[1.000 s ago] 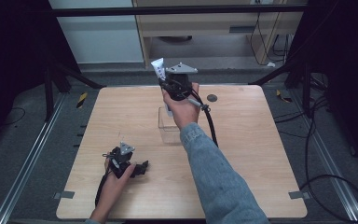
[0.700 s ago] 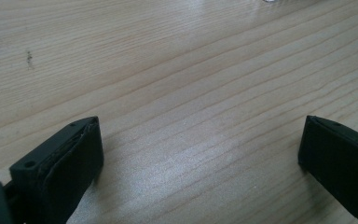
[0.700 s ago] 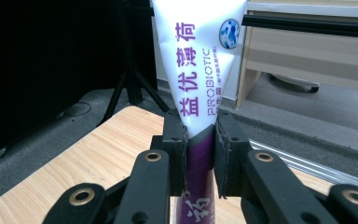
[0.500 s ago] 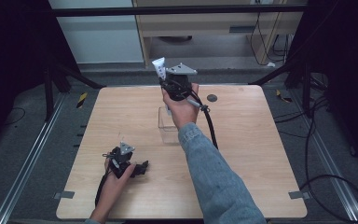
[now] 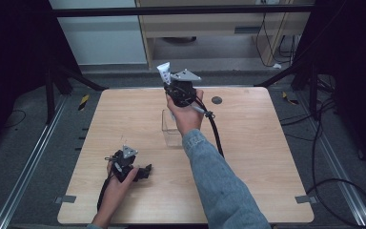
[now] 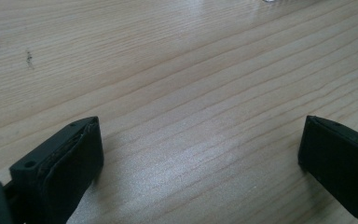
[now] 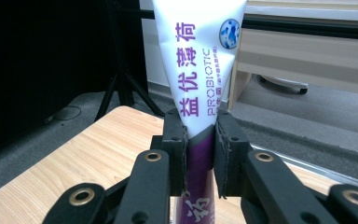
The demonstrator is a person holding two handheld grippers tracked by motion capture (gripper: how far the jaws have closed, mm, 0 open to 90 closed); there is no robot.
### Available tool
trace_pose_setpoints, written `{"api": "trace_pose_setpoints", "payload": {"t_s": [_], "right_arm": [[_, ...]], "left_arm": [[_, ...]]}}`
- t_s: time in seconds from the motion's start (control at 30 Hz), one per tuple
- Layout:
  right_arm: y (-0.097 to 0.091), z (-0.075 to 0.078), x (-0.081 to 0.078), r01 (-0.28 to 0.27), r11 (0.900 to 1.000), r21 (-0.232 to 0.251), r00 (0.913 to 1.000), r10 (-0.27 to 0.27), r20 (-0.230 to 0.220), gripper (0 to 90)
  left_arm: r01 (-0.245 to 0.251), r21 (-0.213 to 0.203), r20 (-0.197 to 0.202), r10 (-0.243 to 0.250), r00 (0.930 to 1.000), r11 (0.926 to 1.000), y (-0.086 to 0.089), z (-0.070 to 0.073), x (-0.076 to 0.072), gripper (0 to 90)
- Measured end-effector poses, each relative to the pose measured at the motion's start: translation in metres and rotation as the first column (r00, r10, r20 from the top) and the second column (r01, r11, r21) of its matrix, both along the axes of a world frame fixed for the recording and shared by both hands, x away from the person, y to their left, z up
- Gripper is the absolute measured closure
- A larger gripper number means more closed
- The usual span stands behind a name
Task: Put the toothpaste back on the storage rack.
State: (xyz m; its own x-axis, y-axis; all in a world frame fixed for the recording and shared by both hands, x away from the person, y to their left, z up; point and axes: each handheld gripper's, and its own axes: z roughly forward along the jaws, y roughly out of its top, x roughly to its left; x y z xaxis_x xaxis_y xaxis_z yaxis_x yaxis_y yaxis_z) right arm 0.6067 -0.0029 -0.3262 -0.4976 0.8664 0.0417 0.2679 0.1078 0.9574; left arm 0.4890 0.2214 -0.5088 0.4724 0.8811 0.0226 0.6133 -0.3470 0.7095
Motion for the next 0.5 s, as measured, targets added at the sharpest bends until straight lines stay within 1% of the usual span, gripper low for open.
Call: {"api": "trace_pose_setpoints", "payload": {"t_s": [0.1,0.3,0.4,0.47,0.5], "right_arm": [[0.001,-0.004,-0.001,0.005,1.0,-0.003,1.0,-0.005,-0.009,76.8],[0.002,-0.014,-0.006,-0.018,0.9996,-0.023,0.9997,0.018,-0.016,76.7],[0.002,-0.016,-0.007,-0.017,0.9995,-0.025,0.9996,0.017,-0.021,76.7],[0.002,-0.018,-0.008,-0.007,0.9992,-0.039,0.9998,0.006,-0.021,76.7],[0.001,-0.019,-0.008,-0.007,0.9993,-0.036,0.9997,0.006,-0.023,76.7]], "left_arm": [[0.0,0.0,0.0,0.0,1.0,1.0,0.0,0.0,0.0,0.0],[0.0,0.0,0.0,0.0,1.0,1.0,0.0,0.0,0.0,0.0],[0.0,0.0,0.0,0.0,1.0,1.0,0.0,0.0,0.0,0.0],[0.0,0.0,0.0,0.0,1.0,1.0,0.0,0.0,0.0,0.0],[0.0,0.0,0.0,0.0,1.0,1.0,0.0,0.0,0.0,0.0]]}}
